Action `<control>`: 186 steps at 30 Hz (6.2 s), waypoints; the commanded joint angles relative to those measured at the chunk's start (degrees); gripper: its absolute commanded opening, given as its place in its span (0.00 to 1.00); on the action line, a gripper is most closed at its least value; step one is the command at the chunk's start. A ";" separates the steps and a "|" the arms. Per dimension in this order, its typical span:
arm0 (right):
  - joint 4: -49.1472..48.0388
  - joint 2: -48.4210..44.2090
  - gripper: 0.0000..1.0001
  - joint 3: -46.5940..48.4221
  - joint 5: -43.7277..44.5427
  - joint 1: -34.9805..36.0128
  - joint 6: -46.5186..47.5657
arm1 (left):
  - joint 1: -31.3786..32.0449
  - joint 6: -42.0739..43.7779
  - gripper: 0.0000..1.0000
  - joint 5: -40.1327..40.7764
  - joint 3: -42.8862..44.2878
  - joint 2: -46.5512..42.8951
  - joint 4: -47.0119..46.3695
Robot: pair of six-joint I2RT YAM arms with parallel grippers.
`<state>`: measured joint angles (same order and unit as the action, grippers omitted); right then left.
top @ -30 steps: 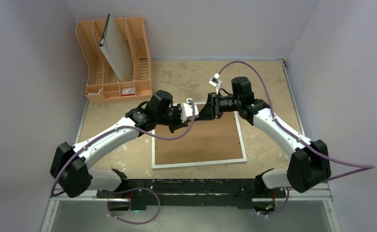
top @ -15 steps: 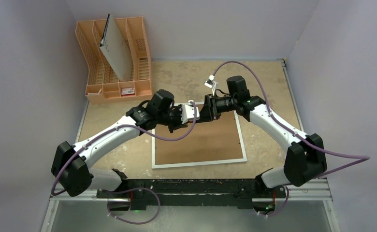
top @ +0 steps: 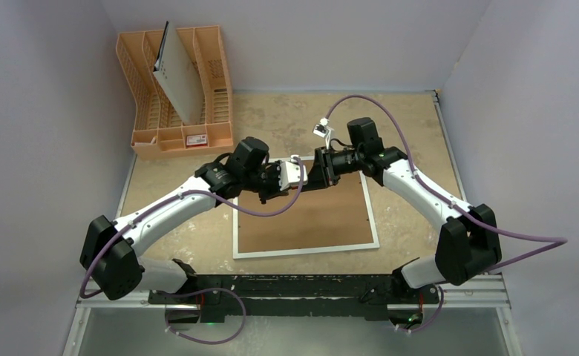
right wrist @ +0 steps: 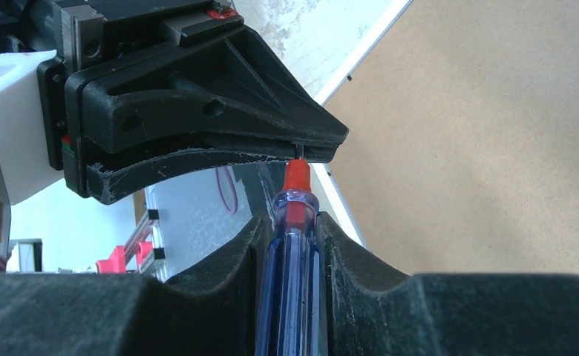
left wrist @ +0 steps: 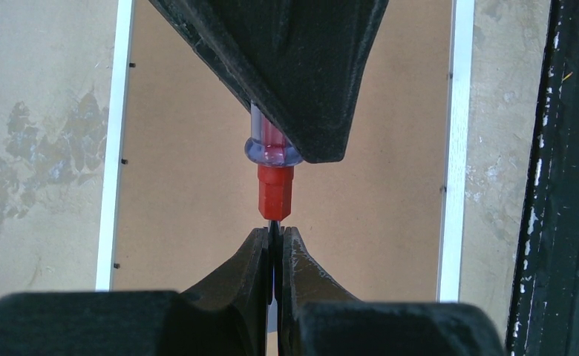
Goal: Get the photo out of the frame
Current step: Adjust the screwdriver, then release the photo frame item from the photo frame.
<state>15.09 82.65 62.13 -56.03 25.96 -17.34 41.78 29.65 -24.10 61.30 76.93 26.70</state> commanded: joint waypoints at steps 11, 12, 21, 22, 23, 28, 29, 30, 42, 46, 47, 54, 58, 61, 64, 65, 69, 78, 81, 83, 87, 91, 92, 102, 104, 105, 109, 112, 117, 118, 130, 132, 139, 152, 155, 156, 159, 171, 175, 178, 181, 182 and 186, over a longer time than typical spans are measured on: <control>-3.40 -0.53 0.29 0.12 -1.18 0.41 -2.54 | 0.15 1.67 0.00 -0.86 1.90 0.24 0.36; -3.48 -0.48 0.23 0.10 -1.33 0.41 -2.59 | 0.14 1.61 0.00 -0.72 1.90 0.28 0.24; -2.16 -0.20 0.00 -0.68 0.88 0.43 -2.28 | 0.15 -5.79 0.36 5.30 1.67 0.87 -3.02; -1.86 0.01 0.00 -1.00 1.96 0.41 -2.65 | -0.01 -7.34 0.41 6.37 1.48 0.69 -3.62; -1.51 0.30 0.00 -1.37 3.30 0.41 -2.80 | -0.36 -9.90 0.49 8.26 0.69 0.24 -5.02; -1.41 1.24 0.00 -3.40 9.69 0.42 -3.36 | -10.76 -25.85 0.57 4.15 -8.38 -4.49 -14.25; -1.91 1.14 0.00 -4.01 11.01 0.41 -3.86 | -13.58 -28.59 0.57 3.21 -10.10 -5.68 -16.03; -2.39 1.16 0.00 -4.57 11.53 0.43 -4.19 | -15.88 -31.48 0.57 2.28 -11.91 -6.83 -17.21; -6.46 4.63 0.00 -6.23 14.78 3.38 -9.36 | -29.14 -52.84 0.54 8.72 -23.42 -11.58 -19.45; -9.75 6.02 0.00 -6.65 13.88 6.18 -12.82 | -32.15 -57.70 0.49 5.75 -27.72 -10.44 -21.35; -11.55 6.03 0.00 -7.49 13.56 6.97 -14.25 | -32.19 -58.13 0.49 5.73 -28.52 -10.23 -21.60; -16.98 9.22 0.00 -7.98 14.34 12.36 -20.57 | -32.20 -57.31 0.48 4.47 -30.37 -6.88 -21.29; -18.23 12.44 0.00 -6.05 13.95 15.12 -21.61 | -32.20 -56.54 0.44 4.59 -30.96 -4.92 -21.22; -19.77 14.21 0.00 -5.74 14.88 15.56 -23.99 | -32.20 -55.73 0.41 5.22 -31.14 -3.89 -20.68; -21.60 16.03 0.00 -5.42 14.29 15.70 -25.61 | -32.20 -55.17 0.39 6.28 -31.06 -3.34 -19.84; -21.83 16.50 0.00 -5.30 14.53 15.75 -25.92 | -32.20 -54.81 0.38 6.52 -30.94 -3.10 -19.50; -21.76 18.21 0.00 -4.53 16.05 15.79 -26.91 | -32.20 -54.26 0.38 7.22 -30.85 -2.38 -18.93; -23.56 21.74 0.00 -3.77 16.47 15.97 -29.60 | -31.14 -53.43 0.35 8.01 -30.80 -0.49 -18.75; -24.56 22.42 0.00 -3.94 16.25 16.05 -30.35 | -30.40 -53.22 0.34 9.37 -30.80 -0.46 -18.23; -25.16 22.91 0.00 -3.98 15.85 16.28 -30.82 | -30.03 -53.29 0.32 9.88 -30.80 -0.34 -18.17; -25.68 23.66 0.00 -3.73 15.70 16.64 -31.36 | -29.46 -53.00 0.29 10.19 -30.76 0.40 -18.38; -26.22 24.32 0.00 -3.29 15.16 17.06 -31.90 | -28.80 -52.85 0.29 10.69 -30.70 0.93 -18.32; -26.25 24.60 0.00 -3.14 14.95 17.17 -31.93 | -28.71 -52.79 0.29 10.65 -30.69 0.94 -18.42; -26.15 26.84 0.00 -1.93 15.39 18.19 -32.45 | -27.94 -52.65 0.29 10.65 -31.22 1.10 -18.85; -26.10 27.22 0.00 -1.76 15.41 18.20 -32.43 | -27.89 -52.74 0.27 10.58 -31.38 1.12 -18.96; -26.08 27.34 0.00 -1.76 15.42 18.26 -32.49 | -27.82 -52.83 0.26 10.52 -31.58 1.12 -19.11; -26.78 27.60 0.00 -2.40 15.56 18.43 -33.63 | -27.72 -53.81 0.13 9.99 -32.63 1.14 -20.19; -27.68 27.73 0.00 -3.51 16.13 18.43 -35.03 | -27.72 -54.68 0.06 9.43 -33.57 1.21 -21.15; -31.38 27.52 0.00 -6.49 16.94 18.76 -38.77 | -27.63 -57.49 0.00 8.29 -36.21 0.41 -23.83; -32.55 27.65 0.00 -6.83 16.78 18.92 -39.31 | -27.63 -57.96 0.00 8.14 -36.61 0.34 -24.25; -37.67 27.34 0.00 -9.67 20.83 21.33 -45.51 | -27.54 -63.66 0.00 8.13 -40.62 -2.92 -27.87; -38.59 27.05 0.00 -10.67 21.79 21.46 -46.42 | -27.54 -63.65 0.00 7.81 -40.37 -3.51 -27.21; -37.08 26.25 0.00 -11.93 24.38 21.46 -46.80 | -27.54 -64.01 0.42 9.38 -38.48 -11.25 -20.25; -36.50 26.55 0.00 -11.62 24.70 21.51 -46.40 | -27.45 -74.49 0.49 10.07 -46.00 -27.98 -12.24; -35.95 26.74 0.00 -11.13 24.49 21.46 -45.99 | -27.45 -76.00 0.49 10.09 -47.68 -29.30 -12.06; -35.78 26.77 0.00 -10.96 24.40 21.46 -45.83 | -27.45 -76.42 0.49 9.44 -48.27 -29.55 -12.60; -35.40 26.87 0.00 -10.67 24.17 21.51 -45.50 | -27.45 -77.99 0.49 6.31 -50.19 -28.85 -16.10; -34.93 27.47 0.00 -9.73 23.64 21.51 -45.01 | -27.45 -78.49 0.50 7.24 -50.18 -28.61 -15.97; -34.39 27.44 0.00 -9.57 23.59 21.50 -44.58 | -27.45 -77.13 0.53 13.12 -45.60 -33.89 -11.05; -34.09 27.31 0.00 -9.57 23.40 21.49 -44.49 | -27.45 -74.02 0.55 18.76 -41.10 -33.16 -4.55; -34.11 27.47 0.00 -9.36 23.51 21.51 -44.43 | -27.45 -75.19 0.55 17.80 -42.22 -32.13 -5.60; -34.24 27.34 0.00 -9.31 23.59 21.46 -44.52 | -27.45 -75.78 0.55 16.66 -43.12 -31.55 -6.11; -34.34 27.25 0.00 -9.39 23.78 21.51 -44.57 | -27.37 -77.35 0.55 14.11 -46.56 -31.46 -8.45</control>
<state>-23.88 108.66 52.16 -36.80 46.83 -63.37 14.06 -46.50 -8.12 17.30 45.45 18.50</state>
